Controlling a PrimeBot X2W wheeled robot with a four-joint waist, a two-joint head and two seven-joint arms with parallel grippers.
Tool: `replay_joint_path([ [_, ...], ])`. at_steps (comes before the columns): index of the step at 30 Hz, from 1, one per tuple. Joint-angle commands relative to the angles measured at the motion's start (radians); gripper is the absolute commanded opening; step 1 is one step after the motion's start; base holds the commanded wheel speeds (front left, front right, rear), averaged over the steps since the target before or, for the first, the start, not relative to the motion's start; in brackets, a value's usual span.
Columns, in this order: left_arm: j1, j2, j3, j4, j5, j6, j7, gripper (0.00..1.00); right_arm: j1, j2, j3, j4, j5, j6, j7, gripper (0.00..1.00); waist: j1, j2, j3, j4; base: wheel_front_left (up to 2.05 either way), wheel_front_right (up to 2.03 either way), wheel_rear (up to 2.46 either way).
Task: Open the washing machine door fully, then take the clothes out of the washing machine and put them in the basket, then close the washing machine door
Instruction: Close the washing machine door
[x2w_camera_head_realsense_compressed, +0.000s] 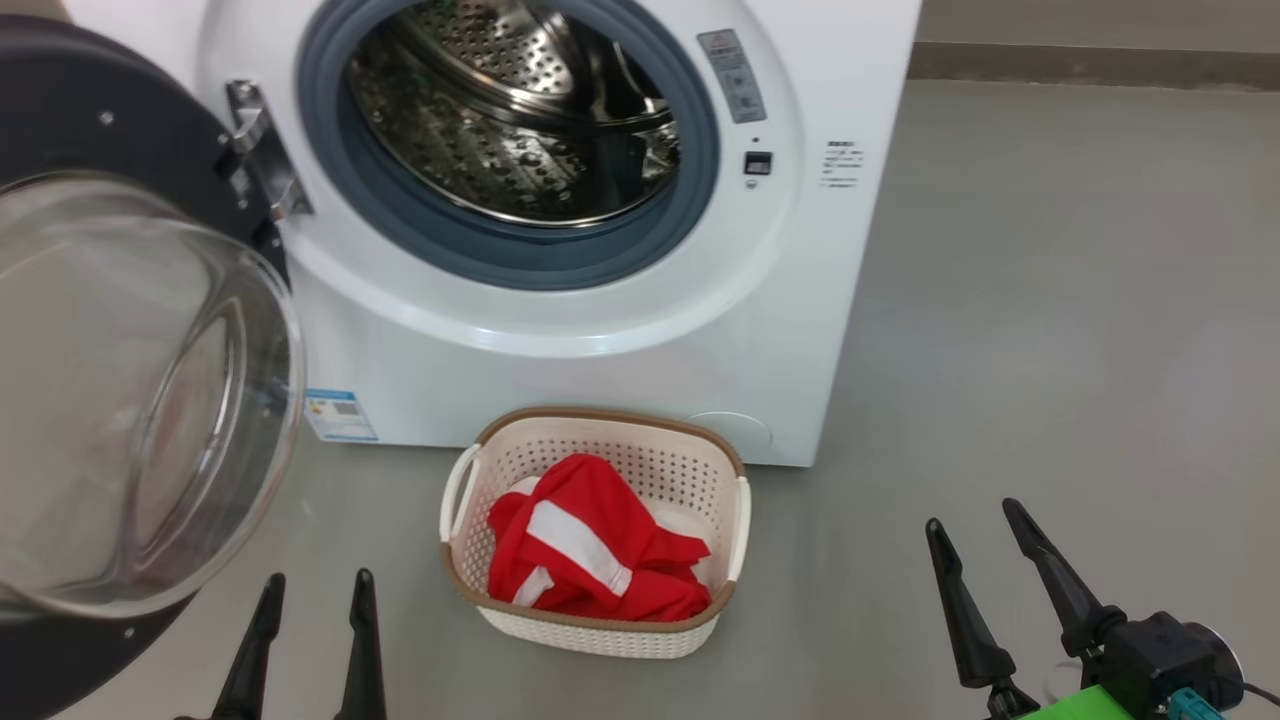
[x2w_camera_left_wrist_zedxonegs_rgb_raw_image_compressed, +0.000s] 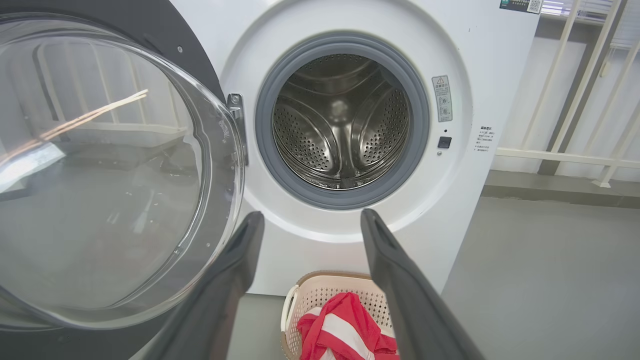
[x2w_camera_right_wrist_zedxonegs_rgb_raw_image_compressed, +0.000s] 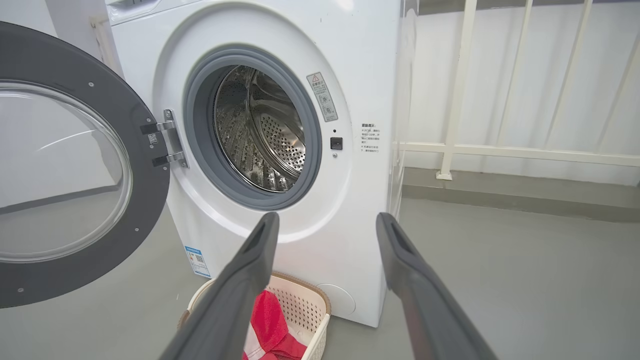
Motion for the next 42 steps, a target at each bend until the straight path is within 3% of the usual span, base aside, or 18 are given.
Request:
replay_joint_path([
  [1, -0.038, 0.009, 0.033, -0.036, 0.017, 0.009, -0.012, 1.00, -0.050, -0.013, 0.028, -0.031, -0.002, 0.006, -0.006, 1.00, 0.0000, 0.0000, 0.015, 0.052, 0.00, 0.00, 0.00],
  [22, -0.029, 0.004, 0.013, -0.100, 0.021, 0.066, -0.012, 1.00, -0.086, -0.013, 0.058, -0.035, -0.020, 0.006, -0.006, 1.00, 0.0000, 0.0000, 0.057, 0.335, 0.00, 0.00, 0.00],
  [42, -0.021, 0.002, 0.005, -0.144, 0.010, 0.097, -0.012, 1.00, -0.095, -0.013, 0.066, -0.031, -0.032, 0.006, -0.006, 1.00, 0.0000, 0.0000, 0.078, 0.378, 0.00, 0.00, 0.00],
])
